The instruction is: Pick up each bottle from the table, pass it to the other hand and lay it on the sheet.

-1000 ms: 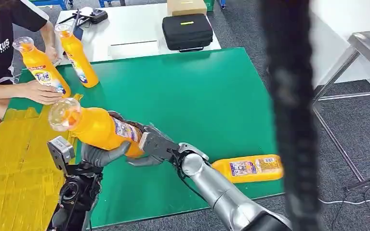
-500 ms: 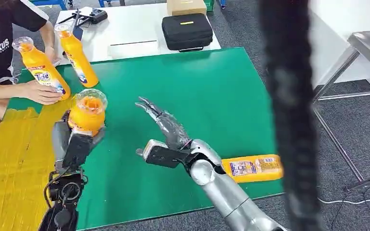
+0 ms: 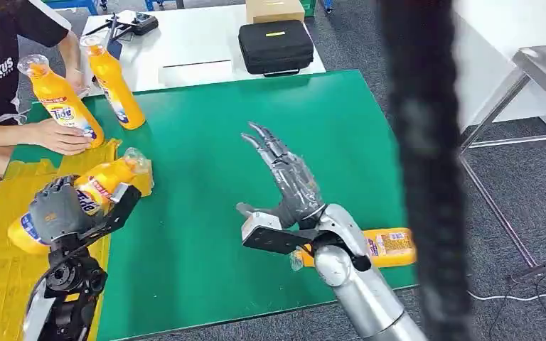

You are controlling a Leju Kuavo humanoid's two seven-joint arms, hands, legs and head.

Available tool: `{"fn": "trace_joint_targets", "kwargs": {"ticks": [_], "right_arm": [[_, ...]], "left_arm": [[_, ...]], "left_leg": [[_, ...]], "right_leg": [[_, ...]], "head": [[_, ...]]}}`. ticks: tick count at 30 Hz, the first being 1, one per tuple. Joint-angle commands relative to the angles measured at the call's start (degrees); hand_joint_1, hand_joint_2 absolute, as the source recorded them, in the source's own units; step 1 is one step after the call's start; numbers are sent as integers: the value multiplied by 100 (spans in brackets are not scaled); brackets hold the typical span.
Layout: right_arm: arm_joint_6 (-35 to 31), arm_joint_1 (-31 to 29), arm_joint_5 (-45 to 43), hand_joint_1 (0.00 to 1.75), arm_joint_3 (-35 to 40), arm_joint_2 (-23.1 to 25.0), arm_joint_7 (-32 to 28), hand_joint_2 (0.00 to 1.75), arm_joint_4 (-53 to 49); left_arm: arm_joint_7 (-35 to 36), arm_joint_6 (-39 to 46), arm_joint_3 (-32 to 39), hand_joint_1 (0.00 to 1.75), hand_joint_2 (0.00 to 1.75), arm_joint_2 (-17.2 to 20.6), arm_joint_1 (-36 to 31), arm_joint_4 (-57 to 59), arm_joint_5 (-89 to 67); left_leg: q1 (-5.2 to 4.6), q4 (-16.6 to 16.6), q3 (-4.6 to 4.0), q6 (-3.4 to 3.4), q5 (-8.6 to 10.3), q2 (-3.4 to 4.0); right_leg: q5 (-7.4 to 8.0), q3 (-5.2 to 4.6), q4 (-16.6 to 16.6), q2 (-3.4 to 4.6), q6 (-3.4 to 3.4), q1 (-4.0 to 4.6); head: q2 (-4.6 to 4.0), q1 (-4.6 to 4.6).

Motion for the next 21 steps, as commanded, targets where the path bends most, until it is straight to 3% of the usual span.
{"fn": "trace_joint_targets", "kwargs": {"ticks": [1, 2, 3, 4, 5, 6, 9, 10, 12, 17, 18, 21], "right_arm": [[5, 964, 951, 0, -677, -596, 350, 175, -752], [38, 1036, 1084, 0, -701, -624, 419, 175, -765], [85, 1063, 1226, 0, -719, -639, 532, 175, -770], [196, 1127, 1408, 0, -782, -644, 719, 175, -801], [268, 1155, 1444, 0, -833, -654, 780, 175, -825], [359, 1177, 1486, 0, -886, -655, 846, 175, -846], [605, 1167, 1697, 0, -1012, -761, 1046, 175, -780], [717, 1147, 1740, 0, -1035, -831, 1107, 175, -732], [808, 1121, 1770, 0, -1104, -948, 1125, 175, -608], [1214, 1433, 1907, 0, -1232, -1424, 1280, 175, -560], [1502, 1459, 1998, 0, -1179, -1639, 1378, 175, -528], [1836, 1569, 1863, 0, -1268, -2049, 1263, 175, -459]], "left_arm": [[17, -293, -144, 175, 175, 610, -1039, 3152, -43], [-28, -272, -87, 175, 175, 586, -1099, 3347, -43], [-75, -298, -58, 72, 175, 575, -1132, 3432, -43], [-212, -322, 39, 0, 175, 536, -1179, 3573, -22], [-298, -290, 123, 0, 175, 508, -1196, 3639, 18], [-390, -242, 203, 0, 0, 490, -1224, 3714, 31], [-645, -212, 428, 0, 0, 416, -1274, 3849, 205], [-784, -173, 538, 0, 0, 375, -1267, 3857, 321], [-1002, -104, 691, 0, 0, 310, -1223, 3825, 494], [-1777, 20, 1140, 0, 0, 71, -1057, 3574, 1180], [-2076, 34, 1249, 0, 175, 15, -1036, 3494, 1443], [-2348, 63, 1303, 0, 175, -59, -1022, 3364, 1708]], "left_leg": [[10, -11, 52, -21, -11, -30], [7, -12, 48, -18, -9, -34], [5, -9, 33, -13, -7, -28], [11, -5, 49, -20, -18, -27], [5, -4, 34, -13, -12, -21], [3, -4, 22, -10, -8, -16], [-1, -5, 27, -12, -9, -15], [10, 7, 64, -27, -32, -14], [-2, -4, 26, -14, -13, -16], [0, -8, 42, -12, -11, -35], [-4, -8, 35, -5, -4, -35], [-5, -6, 41, -2, -5, -42]], "right_leg": [[-22, 62, -13, -42, -5, 11], [-22, 57, -11, -43, -4, 8], [-15, 41, -9, -30, -3, 6], [-25, 60, -9, -34, -4, 12], [-18, 41, -5, -25, -2, 6], [-12, 27, -4, -18, -1, 3], [-14, 32, -2, -17, -1, -1], [-34, 75, 2, -26, -4, 11], [-10, 33, -5, -9, 1, 1], [-15, 53, -12, -27, 3, 4], [-13, 44, -10, -26, 4, 0], [-17, 56, -8, -37, 5, -1]], "head": [[0, -2], [0, 0], [0, -2], [0, -2], [0, -2], [0, 0], [0, 0], [0, 0], [0, -2], [0, -4], [0, -2], [0, -2]]}}
